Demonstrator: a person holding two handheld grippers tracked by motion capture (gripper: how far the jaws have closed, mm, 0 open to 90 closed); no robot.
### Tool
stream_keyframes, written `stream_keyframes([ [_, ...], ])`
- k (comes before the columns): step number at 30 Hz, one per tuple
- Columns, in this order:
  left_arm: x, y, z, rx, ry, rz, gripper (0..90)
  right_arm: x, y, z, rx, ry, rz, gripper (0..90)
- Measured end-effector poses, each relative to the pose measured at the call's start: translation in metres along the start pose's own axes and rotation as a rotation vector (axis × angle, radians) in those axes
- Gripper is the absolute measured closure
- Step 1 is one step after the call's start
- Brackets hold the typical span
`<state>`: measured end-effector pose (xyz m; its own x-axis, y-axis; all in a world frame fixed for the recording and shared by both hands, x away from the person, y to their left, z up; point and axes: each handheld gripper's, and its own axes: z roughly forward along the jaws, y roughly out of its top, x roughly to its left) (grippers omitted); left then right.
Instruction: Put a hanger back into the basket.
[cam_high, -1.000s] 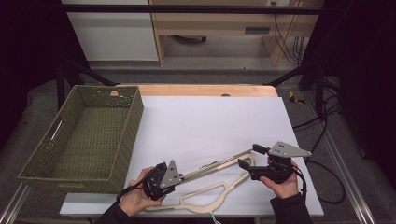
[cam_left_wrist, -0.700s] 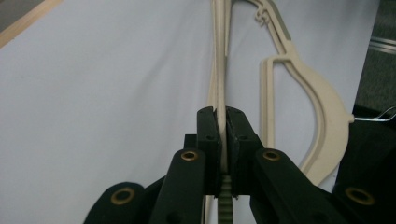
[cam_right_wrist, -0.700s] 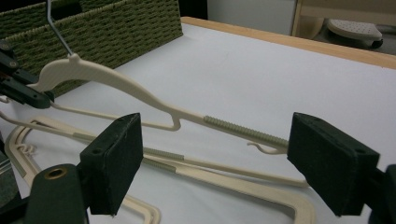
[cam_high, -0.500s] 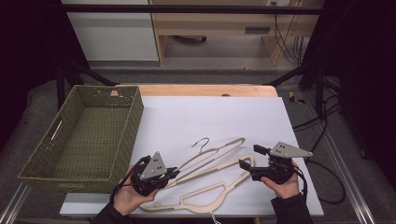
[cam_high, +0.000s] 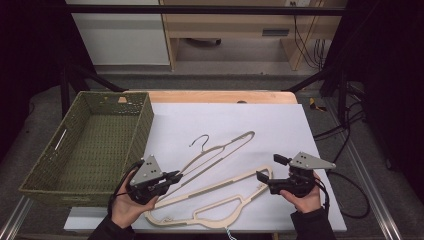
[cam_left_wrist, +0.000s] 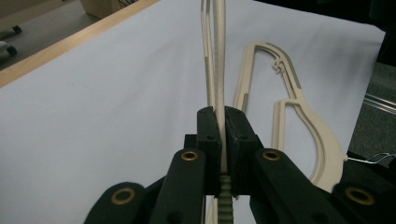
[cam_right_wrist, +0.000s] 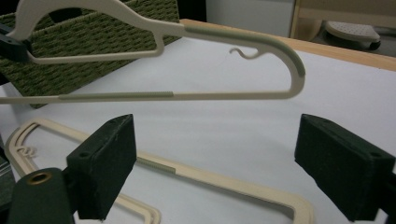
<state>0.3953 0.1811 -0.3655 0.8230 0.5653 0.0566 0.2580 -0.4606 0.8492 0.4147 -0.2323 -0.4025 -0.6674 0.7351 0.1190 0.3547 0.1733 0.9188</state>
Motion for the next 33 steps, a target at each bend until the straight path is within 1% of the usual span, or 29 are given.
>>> stream_keyframes([
  [4,0.004,0.006,-0.013,-0.028,0.014,-0.011,85.4,-0.001,0.001,-0.002,-0.010,-0.016,0.006,10.2],
  [7,0.008,0.013,-0.022,-0.053,0.023,-0.013,85.4,-0.002,0.001,-0.004,-0.019,-0.019,-0.003,9.7],
  [13,0.020,0.028,-0.043,-0.077,0.043,-0.001,85.4,-0.002,0.003,-0.006,-0.033,-0.027,0.000,7.9],
  [15,0.026,0.031,-0.050,-0.088,0.053,-0.005,85.4,-0.002,0.003,-0.007,-0.039,-0.031,0.002,7.2],
  [18,0.036,0.035,-0.061,-0.103,0.066,-0.012,85.3,-0.003,0.003,-0.009,-0.046,-0.026,-0.015,6.6],
  [22,0.055,0.038,-0.078,-0.119,0.084,-0.025,85.3,-0.002,0.003,-0.008,-0.043,-0.031,-0.003,6.0],
  [24,0.065,0.038,-0.087,-0.125,0.101,-0.028,85.3,-0.002,0.003,-0.008,-0.043,-0.035,-0.002,5.8],
  [28,0.085,0.034,-0.101,-0.119,0.144,-0.051,85.3,-0.002,0.003,-0.008,-0.041,-0.039,-0.001,5.6],
  [31,0.100,0.029,-0.111,-0.104,0.173,-0.056,85.3,-0.002,0.003,-0.008,-0.040,-0.038,-0.004,5.6],
  [33,0.111,0.024,-0.116,-0.099,0.190,-0.067,85.3,-0.002,0.003,-0.008,-0.036,-0.037,-0.002,5.5],
])
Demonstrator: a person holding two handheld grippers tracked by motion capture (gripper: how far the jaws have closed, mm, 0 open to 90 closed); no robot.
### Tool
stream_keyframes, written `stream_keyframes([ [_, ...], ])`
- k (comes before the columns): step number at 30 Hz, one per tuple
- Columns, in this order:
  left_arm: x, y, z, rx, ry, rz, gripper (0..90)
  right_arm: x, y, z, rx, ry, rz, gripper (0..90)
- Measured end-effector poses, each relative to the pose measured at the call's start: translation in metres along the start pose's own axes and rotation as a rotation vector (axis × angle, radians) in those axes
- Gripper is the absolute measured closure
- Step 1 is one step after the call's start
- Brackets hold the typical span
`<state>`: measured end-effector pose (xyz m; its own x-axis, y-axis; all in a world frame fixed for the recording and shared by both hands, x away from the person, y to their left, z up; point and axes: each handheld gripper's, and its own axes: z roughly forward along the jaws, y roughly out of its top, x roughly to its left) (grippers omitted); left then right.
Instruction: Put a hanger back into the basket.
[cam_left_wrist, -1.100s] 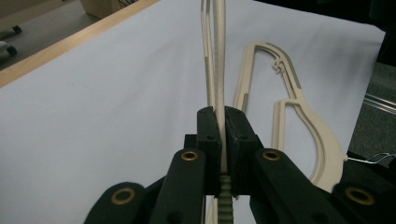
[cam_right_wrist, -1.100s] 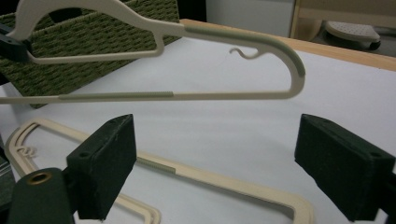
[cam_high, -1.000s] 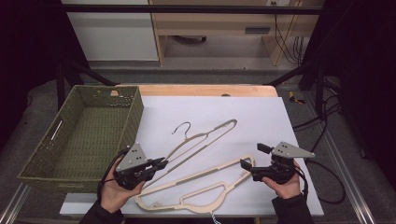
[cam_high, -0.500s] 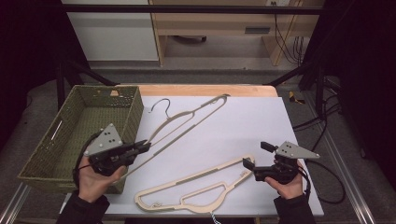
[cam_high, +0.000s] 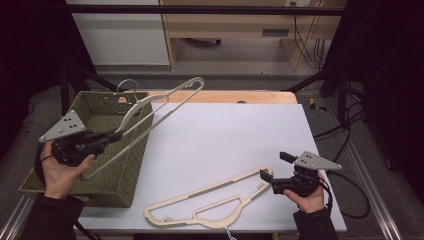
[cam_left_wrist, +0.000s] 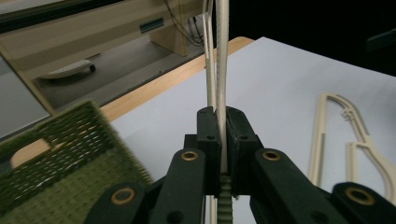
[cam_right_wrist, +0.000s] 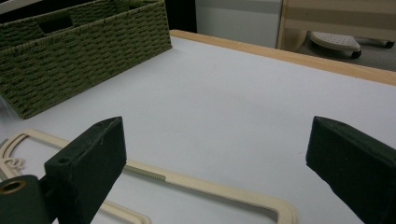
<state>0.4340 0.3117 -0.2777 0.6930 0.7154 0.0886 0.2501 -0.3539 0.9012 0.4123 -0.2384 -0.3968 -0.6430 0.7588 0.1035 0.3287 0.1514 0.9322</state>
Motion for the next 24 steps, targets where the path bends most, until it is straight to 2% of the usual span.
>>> stream_keyframes([
  [6,0.034,-0.013,-0.011,0.020,0.052,-0.043,85.3,0.000,0.000,0.000,0.005,-0.001,-0.006,5.1],
  [10,0.054,-0.024,-0.021,0.020,0.069,-0.056,85.3,0.000,0.000,0.000,0.005,-0.003,0.000,5.0],
  [19,0.081,-0.053,-0.035,0.060,0.124,-0.110,85.2,0.000,-0.001,0.002,0.015,-0.003,-0.007,4.9],
  [24,0.093,-0.067,-0.041,0.077,0.142,-0.118,85.2,0.000,-0.001,0.003,0.016,-0.005,-0.007,4.9],
])
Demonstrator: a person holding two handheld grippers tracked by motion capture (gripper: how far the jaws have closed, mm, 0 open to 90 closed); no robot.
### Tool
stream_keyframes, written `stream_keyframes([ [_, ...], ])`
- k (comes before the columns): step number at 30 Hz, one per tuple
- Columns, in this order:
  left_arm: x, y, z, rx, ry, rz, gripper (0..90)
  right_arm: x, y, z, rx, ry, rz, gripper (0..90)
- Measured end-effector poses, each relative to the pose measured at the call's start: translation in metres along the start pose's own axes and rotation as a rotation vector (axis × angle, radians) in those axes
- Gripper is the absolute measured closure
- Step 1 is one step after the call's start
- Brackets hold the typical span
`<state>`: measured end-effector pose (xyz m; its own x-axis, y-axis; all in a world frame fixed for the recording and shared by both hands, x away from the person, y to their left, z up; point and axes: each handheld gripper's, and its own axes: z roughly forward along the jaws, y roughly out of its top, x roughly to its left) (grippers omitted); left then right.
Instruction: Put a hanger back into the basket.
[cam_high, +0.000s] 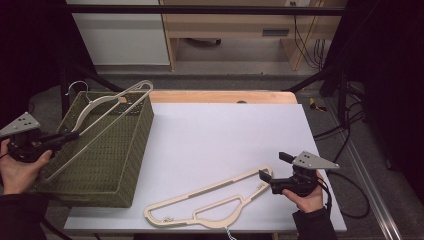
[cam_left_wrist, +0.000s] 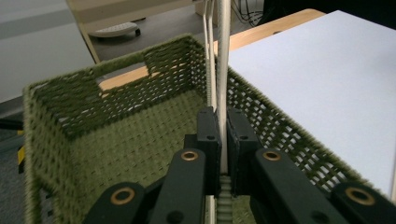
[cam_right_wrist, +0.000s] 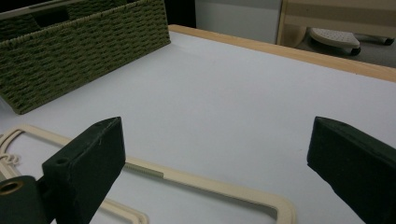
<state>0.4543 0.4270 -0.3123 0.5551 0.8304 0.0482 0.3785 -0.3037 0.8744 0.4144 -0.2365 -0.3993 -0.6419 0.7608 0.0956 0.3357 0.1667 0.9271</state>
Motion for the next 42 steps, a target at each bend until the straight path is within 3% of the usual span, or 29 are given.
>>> stream_keyframes([
  [10,0.018,-0.022,0.000,0.049,-0.003,-0.045,85.2,0.000,-0.001,0.001,0.008,-0.001,0.000,4.8],
  [16,0.021,-0.038,0.015,0.089,-0.003,-0.107,85.2,0.000,-0.001,0.002,0.013,0.005,-0.006,4.7],
  [20,0.020,-0.050,0.028,0.145,0.004,-0.129,85.2,0.000,-0.002,0.002,0.015,0.007,-0.010,4.7],
  [26,0.018,-0.048,0.034,0.197,0.038,-0.121,85.1,0.001,-0.001,0.003,0.013,0.004,-0.007,4.7],
  [28,0.020,-0.048,0.034,0.208,0.042,-0.139,85.0,0.001,-0.002,0.003,0.014,0.004,-0.007,4.7],
  [34,0.021,-0.047,0.041,0.297,0.050,-0.143,84.6,0.001,-0.002,0.003,0.018,0.001,-0.007,4.7],
  [42,0.019,-0.045,0.047,0.395,0.112,-0.133,81.2,0.002,-0.002,0.005,0.023,0.003,-0.011,4.7],
])
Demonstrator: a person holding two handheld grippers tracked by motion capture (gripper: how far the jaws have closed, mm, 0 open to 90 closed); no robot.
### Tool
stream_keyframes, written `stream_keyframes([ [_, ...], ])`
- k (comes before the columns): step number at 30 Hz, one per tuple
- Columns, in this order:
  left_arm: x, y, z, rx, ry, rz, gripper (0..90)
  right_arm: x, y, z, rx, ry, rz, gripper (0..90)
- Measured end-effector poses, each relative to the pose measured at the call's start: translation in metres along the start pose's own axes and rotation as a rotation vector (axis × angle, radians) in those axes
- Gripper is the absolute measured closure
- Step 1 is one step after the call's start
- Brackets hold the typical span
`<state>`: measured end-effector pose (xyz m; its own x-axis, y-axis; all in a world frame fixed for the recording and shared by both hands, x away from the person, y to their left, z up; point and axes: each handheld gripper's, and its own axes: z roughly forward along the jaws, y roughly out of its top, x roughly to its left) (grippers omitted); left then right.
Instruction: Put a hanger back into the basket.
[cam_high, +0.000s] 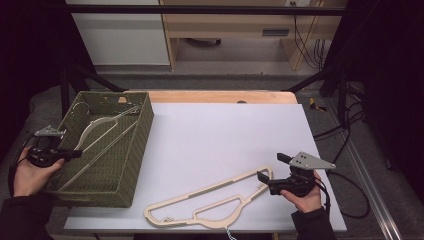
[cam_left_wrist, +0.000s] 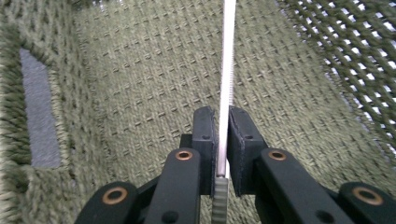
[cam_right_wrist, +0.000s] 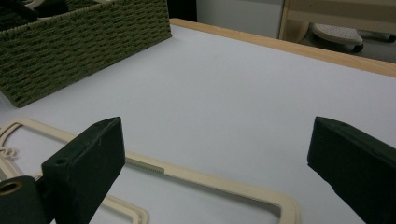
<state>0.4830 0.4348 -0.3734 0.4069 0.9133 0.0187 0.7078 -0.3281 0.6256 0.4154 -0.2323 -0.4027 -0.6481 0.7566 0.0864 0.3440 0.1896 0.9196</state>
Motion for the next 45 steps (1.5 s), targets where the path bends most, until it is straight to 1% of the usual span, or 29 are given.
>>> stream_keyframes([
  [2,0.000,0.000,0.001,0.013,0.011,-0.013,79.8,0.000,0.000,0.000,0.000,0.002,-0.004,4.7],
  [6,0.000,0.001,0.004,0.040,0.052,-0.017,74.8,0.000,0.000,0.000,0.000,0.003,-0.005,4.7],
  [7,-0.001,0.001,0.004,0.046,0.049,-0.018,74.7,0.000,0.000,0.000,0.001,0.003,-0.004,4.7],
  [9,-0.001,0.002,0.005,0.052,0.056,-0.017,74.7,0.000,0.000,0.001,0.000,0.003,-0.006,4.7],
  [11,0.000,0.002,0.005,0.058,0.066,-0.031,73.4,0.000,0.000,0.001,0.001,0.002,-0.007,4.7],
  [13,0.001,0.002,0.006,0.071,0.084,-0.043,70.2,0.000,0.000,0.001,-0.003,0.002,-0.012,4.7],
  [14,0.002,0.002,0.007,0.073,0.092,-0.041,67.6,0.000,0.000,0.001,0.001,0.002,-0.008,4.7],
  [16,0.002,0.003,0.008,0.093,0.100,-0.045,65.1,0.000,0.000,0.001,0.002,0.002,-0.009,4.7],
  [20,0.003,0.003,0.010,0.107,0.108,-0.051,63.5,0.000,0.000,0.001,0.001,0.002,-0.009,4.7],
  [24,0.005,0.003,0.015,0.131,0.128,-0.062,54.3,0.001,0.000,0.001,0.001,0.002,-0.009,4.7],
  [25,0.006,0.003,0.016,0.135,0.130,-0.059,53.3,0.000,0.000,0.001,0.001,0.002,-0.010,4.7],
  [27,0.005,0.003,0.017,0.136,0.128,-0.067,53.6,0.000,0.000,0.001,0.001,0.002,-0.010,4.7],
  [29,0.005,0.003,0.017,0.146,0.134,-0.060,54.1,0.000,0.000,0.001,-0.004,0.002,-0.012,4.7],
  [31,0.006,0.004,0.019,0.155,0.133,-0.068,52.2,0.000,0.000,0.001,-0.001,0.001,-0.012,4.7],
  [33,0.008,0.003,0.021,0.169,0.134,-0.068,49.3,0.001,0.000,0.001,0.000,0.002,-0.010,4.7],
  [35,0.009,0.003,0.024,0.171,0.135,-0.076,49.5,0.001,0.000,0.001,0.001,0.002,-0.010,4.7],
  [36,0.009,0.002,0.025,0.163,0.139,-0.085,49.3,0.000,0.000,0.001,-0.001,0.001,-0.012,4.7],
  [39,0.010,0.002,0.026,0.161,0.137,-0.086,48.2,0.000,0.000,0.000,-0.005,-0.001,-0.009,4.7],
  [41,0.010,0.002,0.026,0.163,0.134,-0.079,46.0,0.000,0.000,0.000,-0.006,-0.002,-0.012,4.7],
  [43,0.009,0.002,0.025,0.150,0.139,-0.074,44.8,0.000,0.000,0.000,-0.006,-0.001,-0.012,4.7],
  [44,0.009,0.002,0.025,0.136,0.140,-0.081,43.9,0.000,0.000,0.000,-0.006,-0.002,-0.011,4.7],
  [45,0.009,0.002,0.024,0.127,0.141,-0.078,42.9,0.001,0.000,0.000,-0.006,-0.002,-0.009,4.7],
])
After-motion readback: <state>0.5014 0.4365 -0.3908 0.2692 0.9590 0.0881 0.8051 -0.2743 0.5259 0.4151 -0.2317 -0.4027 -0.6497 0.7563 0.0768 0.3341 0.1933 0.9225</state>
